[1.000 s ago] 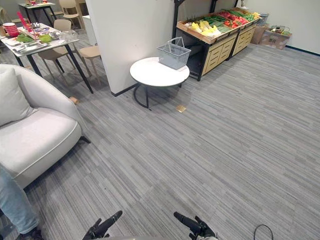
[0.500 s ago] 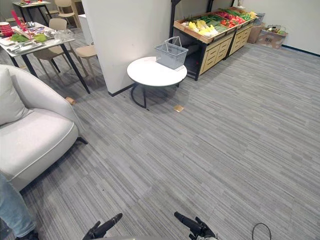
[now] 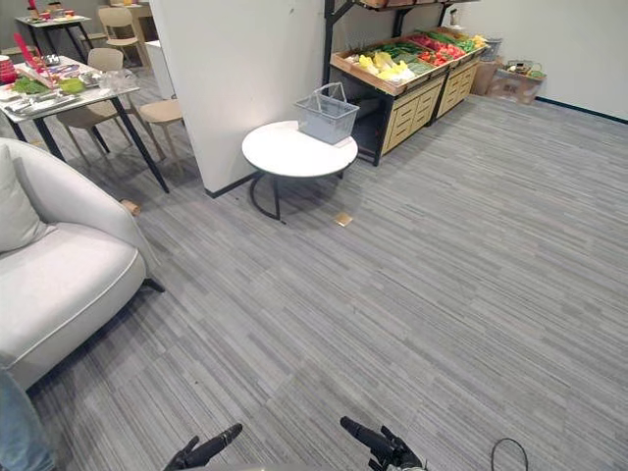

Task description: Pick vegetable in the basket

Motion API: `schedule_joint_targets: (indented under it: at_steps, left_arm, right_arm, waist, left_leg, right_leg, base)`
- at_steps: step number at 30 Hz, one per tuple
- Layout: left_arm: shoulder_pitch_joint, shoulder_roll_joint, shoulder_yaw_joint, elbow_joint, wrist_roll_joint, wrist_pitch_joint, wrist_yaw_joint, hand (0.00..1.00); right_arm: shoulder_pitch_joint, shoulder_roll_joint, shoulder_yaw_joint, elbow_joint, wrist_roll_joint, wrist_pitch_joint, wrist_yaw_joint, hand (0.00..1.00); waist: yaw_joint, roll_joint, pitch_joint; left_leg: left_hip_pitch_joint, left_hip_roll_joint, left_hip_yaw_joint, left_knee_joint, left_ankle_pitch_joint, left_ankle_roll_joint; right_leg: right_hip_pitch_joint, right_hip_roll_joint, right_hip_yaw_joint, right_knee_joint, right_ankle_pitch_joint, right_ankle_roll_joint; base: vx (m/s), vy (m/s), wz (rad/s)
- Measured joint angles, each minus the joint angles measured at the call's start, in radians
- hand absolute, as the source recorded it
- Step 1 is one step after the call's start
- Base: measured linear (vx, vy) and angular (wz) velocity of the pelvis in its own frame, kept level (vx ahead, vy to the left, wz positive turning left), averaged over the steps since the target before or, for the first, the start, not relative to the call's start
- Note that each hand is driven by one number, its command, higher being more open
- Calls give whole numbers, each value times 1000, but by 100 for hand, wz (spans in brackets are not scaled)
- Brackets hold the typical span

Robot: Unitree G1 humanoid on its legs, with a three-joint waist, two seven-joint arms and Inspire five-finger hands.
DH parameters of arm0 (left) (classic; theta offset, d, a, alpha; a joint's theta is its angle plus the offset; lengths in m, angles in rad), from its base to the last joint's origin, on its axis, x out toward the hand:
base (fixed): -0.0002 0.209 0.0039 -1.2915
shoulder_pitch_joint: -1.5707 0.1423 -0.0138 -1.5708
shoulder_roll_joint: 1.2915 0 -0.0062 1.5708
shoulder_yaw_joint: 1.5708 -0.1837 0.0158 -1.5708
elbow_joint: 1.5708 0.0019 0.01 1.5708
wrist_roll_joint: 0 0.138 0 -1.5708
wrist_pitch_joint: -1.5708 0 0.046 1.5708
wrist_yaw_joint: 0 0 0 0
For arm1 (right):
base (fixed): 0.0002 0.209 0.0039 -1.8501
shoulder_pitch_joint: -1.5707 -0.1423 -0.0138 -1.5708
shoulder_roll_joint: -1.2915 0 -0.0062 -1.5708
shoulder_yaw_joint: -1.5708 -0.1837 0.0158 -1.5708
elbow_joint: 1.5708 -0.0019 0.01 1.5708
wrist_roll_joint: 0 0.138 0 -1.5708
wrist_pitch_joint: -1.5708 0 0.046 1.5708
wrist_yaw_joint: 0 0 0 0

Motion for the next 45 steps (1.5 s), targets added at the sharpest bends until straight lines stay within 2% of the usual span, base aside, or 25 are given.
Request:
schedule_joint_targets:
  at_steps: [3,9,12,14,16,17,19,21,22,24,27,28,30,31,32,34,36,38,40,41,42,43,44,45]
  left_arm:
    - [0,1,1,0,0,2,-8,100]
    - [0,14,3,-8,0,13,-20,100]
    - [1,22,5,-25,-2,16,-21,100]
    - [0,25,6,-28,-2,19,-20,100]
    - [-2,24,7,-26,-1,20,-19,100]
    - [-3,24,15,-25,0,23,-18,100]
    - [-5,26,22,-24,1,23,-19,100]
    - [-6,26,28,-22,4,28,-20,100]
    - [-11,24,34,-22,5,32,-21,100]
    - [-13,13,55,-17,5,45,-22,100]
    - [-13,2,72,-18,6,55,-21,100]
    - [-13,-12,98,-19,5,55,-20,100]
    - [-14,-19,99,-21,6,52,-21,100]
    - [-15,-21,99,-23,16,48,-22,100]
    - [-21,-38,104,-19,27,48,-21,100]
    - [-31,-56,121,-25,39,48,-28,100]
    - [-30,-60,132,-25,38,56,-25,100]
    - [-27,-62,134,-24,27,65,-25,100]
    - [-29,-61,136,-24,10,64,-31,100]
    - [-30,-58,151,-27,-7,63,-45,100]
    - [-30,-54,176,-39,-21,60,-59,100]
    - [-31,-54,180,-48,-21,57,-63,100]
    - [-31,-53,200,-56,-20,53,-67,100]
    - [-30,-50,213,-68,-20,46,-79,100]
  right_arm:
    - [0,-3,0,7,3,-13,23,100]
    - [-1,0,0,4,41,-34,49,100]
    - [0,6,-4,-1,76,-45,55,100]
    - [5,10,-25,-7,81,-48,57,100]
    - [4,9,-28,-20,96,-53,62,100]
    - [2,9,-38,-25,122,-54,66,100]
    - [-1,8,-53,-27,131,-57,71,100]
    - [1,10,-71,-30,158,-62,77,100]
    - [0,10,-73,-35,158,-62,79,100]
    - [2,16,-109,-60,159,-60,88,100]
    - [3,20,-139,-86,159,-50,95,100]
    - [9,31,-159,-100,158,-44,96,100]
    - [15,40,-180,-114,156,-43,96,100]
    - [19,45,-192,-118,156,-42,95,100]
    - [21,41,-196,-135,155,-38,96,100]
    - [18,39,-226,-142,152,-23,95,100]
    - [18,38,-228,-137,146,-17,88,100]
    - [3,33,-228,-110,145,-18,77,100]
    - [-5,25,-224,-87,132,-16,73,100]
    - [-3,23,-212,-87,119,-21,73,100]
    - [2,19,-192,-84,120,-26,70,100]
    - [3,14,-181,-73,122,-31,67,100]
    - [2,9,-168,-47,140,-33,64,100]
    - [1,10,-156,-26,171,-38,60,100]
  waist:
    - [0,0,4]
    - [0,-12,23]
    - [1,-31,40]
    - [1,-34,42]
    - [3,-27,50]
    - [4,-25,60]
    - [2,-32,66]
    - [1,-29,69]
    - [0,-25,72]
    - [-1,-1,87]
    - [-1,14,96]
    - [-1,15,99]
    - [-1,14,100]
    - [-1,12,102]
    - [-1,33,110]
    - [0,45,116]
    - [-1,47,109]
    - [-2,57,104]
    - [-6,63,98]
    - [-10,64,94]
    - [-9,59,96]
    - [-9,60,96]
    - [-8,54,100]
    - [-3,41,107]
  left_leg:
    - [3,-1,8,8,-4,4]
    - [4,-11,24,53,-32,18]
    - [-4,-26,19,97,-71,36]
    - [-4,-34,11,115,-91,47]
    - [4,-25,13,125,-106,53]
    - [22,-13,14,132,-113,60]
    - [49,-9,10,132,-122,63]
    - [78,8,-1,147,-152,64]
    - [83,16,-3,152,-160,61]
    - [103,58,-9,161,-184,45]
    - [133,87,-7,149,-202,19]
    - [162,95,-1,142,-214,-3]
    - [196,99,5,138,-232,-27]
    - [221,101,12,139,-246,-48]
    - [249,130,20,150,-248,-57]
    - [261,158,38,205,-202,-111]
    - [267,172,46,244,-139,-127]
    - [251,202,45,338,-72,-129]
    - [199,229,26,466,-3,-113]
    - [114,251,-13,618,90,-117]
    - [6,279,-43,827,108,-121]
    - [-44,293,-48,933,90,-114]
    - [-118,308,-44,1081,29,-101]
    - [-171,311,-26,1145,-37,-73]
  right_leg:
    - [-8,-3,12,23,-4,1]
    - [-55,-27,27,151,-69,15]
    - [-79,-59,20,252,-125,39]
    - [-99,-79,2,330,-144,56]
    - [-153,-90,-33,457,-135,63]
    - [-186,-96,-51,559,-113,53]
    - [-221,-110,-64,663,-102,45]
    - [-250,-102,-72,709,-163,24]
    - [-258,-95,-74,701,-175,24]
    - [-289,-57,-104,610,-183,18]
    - [-315,-43,-151,467,-161,21]
    - [-317,-43,-181,375,-114,22]
    - [-316,-50,-209,310,-64,17]
    - [-310,-59,-226,297,5,-13]
    - [-300,-48,-245,355,10,-73]
    - [-303,-46,-253,464,-104,-92]
    - [-292,-35,-248,516,-175,-106]
    - [-258,6,-230,504,-219,-125]
    - [-218,46,-216,454,-229,-136]
    - [-182,73,-210,397,-231,-137]
    - [-138,99,-199,336,-229,-141]
    - [-114,109,-191,313,-228,-145]
    - [-53,126,-173,271,-228,-148]
    - [13,131,-153,232,-227,-148]
  base:
    - [-54,3,-13]
    - [-53,16,-5]
    - [-23,26,6]
    - [23,34,3]
    - [73,59,-2]
    - [70,59,0]
    - [85,51,4]
    - [134,38,14]
    - [165,5,14]
    - [202,-29,17]
    - [278,-95,11]
    - [458,-189,4]
    - [489,-215,4]
    - [531,-253,6]
    - [539,-258,11]
    - [561,-283,3]
    - [615,-337,-19]
    - [486,-244,-37]
    - [488,-231,-36]
    - [527,-260,-30]
    - [414,-209,-23]
    - [410,-172,-32]
    - [412,-131,-40]
    - [410,-106,-43]
